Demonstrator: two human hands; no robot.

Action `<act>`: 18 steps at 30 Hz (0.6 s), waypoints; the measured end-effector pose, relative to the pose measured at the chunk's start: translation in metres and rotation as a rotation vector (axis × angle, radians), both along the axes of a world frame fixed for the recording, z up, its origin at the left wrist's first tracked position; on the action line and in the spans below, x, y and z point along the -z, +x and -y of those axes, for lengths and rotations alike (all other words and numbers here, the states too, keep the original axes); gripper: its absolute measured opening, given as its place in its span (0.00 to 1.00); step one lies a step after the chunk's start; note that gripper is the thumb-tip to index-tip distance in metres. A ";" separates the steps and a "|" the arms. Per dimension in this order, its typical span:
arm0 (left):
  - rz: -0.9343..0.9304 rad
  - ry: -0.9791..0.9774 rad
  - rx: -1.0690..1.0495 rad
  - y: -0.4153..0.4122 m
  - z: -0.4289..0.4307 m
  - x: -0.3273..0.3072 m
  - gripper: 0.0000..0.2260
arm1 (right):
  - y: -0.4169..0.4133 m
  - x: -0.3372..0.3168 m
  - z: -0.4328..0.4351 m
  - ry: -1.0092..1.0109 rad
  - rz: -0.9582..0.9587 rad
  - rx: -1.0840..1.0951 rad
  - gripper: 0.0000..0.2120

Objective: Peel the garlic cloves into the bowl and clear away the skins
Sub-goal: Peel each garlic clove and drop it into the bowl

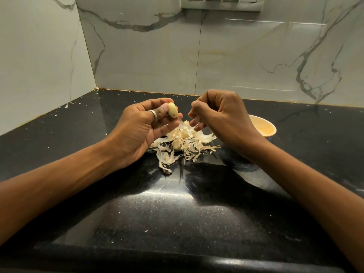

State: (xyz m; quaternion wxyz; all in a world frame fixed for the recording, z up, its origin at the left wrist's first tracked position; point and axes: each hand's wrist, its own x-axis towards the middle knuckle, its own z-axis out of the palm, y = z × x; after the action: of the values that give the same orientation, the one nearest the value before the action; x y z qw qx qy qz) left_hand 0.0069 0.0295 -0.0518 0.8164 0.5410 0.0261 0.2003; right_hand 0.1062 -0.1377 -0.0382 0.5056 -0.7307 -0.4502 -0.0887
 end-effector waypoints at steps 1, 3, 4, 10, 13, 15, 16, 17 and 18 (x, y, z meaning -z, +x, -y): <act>0.003 0.006 0.001 0.000 0.000 0.000 0.10 | 0.001 0.000 0.000 0.000 0.013 0.011 0.09; 0.011 0.021 0.006 0.000 0.001 0.000 0.11 | 0.002 0.001 0.001 -0.010 0.047 0.033 0.07; 0.014 0.023 0.009 0.000 0.001 0.000 0.11 | 0.002 0.001 0.000 -0.014 0.059 0.040 0.05; 0.006 0.035 0.028 0.000 0.000 0.001 0.10 | 0.001 0.002 -0.001 -0.036 0.065 0.016 0.01; 0.004 0.027 0.014 0.001 0.001 0.000 0.09 | -0.001 0.003 -0.002 -0.066 0.077 -0.002 0.04; 0.014 0.027 -0.002 0.002 0.002 0.000 0.12 | -0.001 0.005 -0.003 -0.081 0.086 -0.006 0.06; 0.018 0.027 -0.011 0.002 0.003 0.000 0.13 | -0.001 0.005 -0.003 -0.085 0.084 -0.005 0.07; 0.022 0.029 -0.016 0.001 0.003 0.000 0.14 | -0.001 0.006 -0.004 -0.094 0.074 -0.003 0.08; 0.024 0.036 -0.017 0.001 0.003 0.000 0.14 | -0.001 0.006 -0.004 -0.110 0.060 0.000 0.09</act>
State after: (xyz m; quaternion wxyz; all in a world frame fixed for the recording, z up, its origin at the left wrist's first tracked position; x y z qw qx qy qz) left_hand 0.0080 0.0267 -0.0518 0.8051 0.5528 0.0173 0.2143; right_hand 0.1052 -0.1333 -0.0443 0.4510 -0.7543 -0.4693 -0.0860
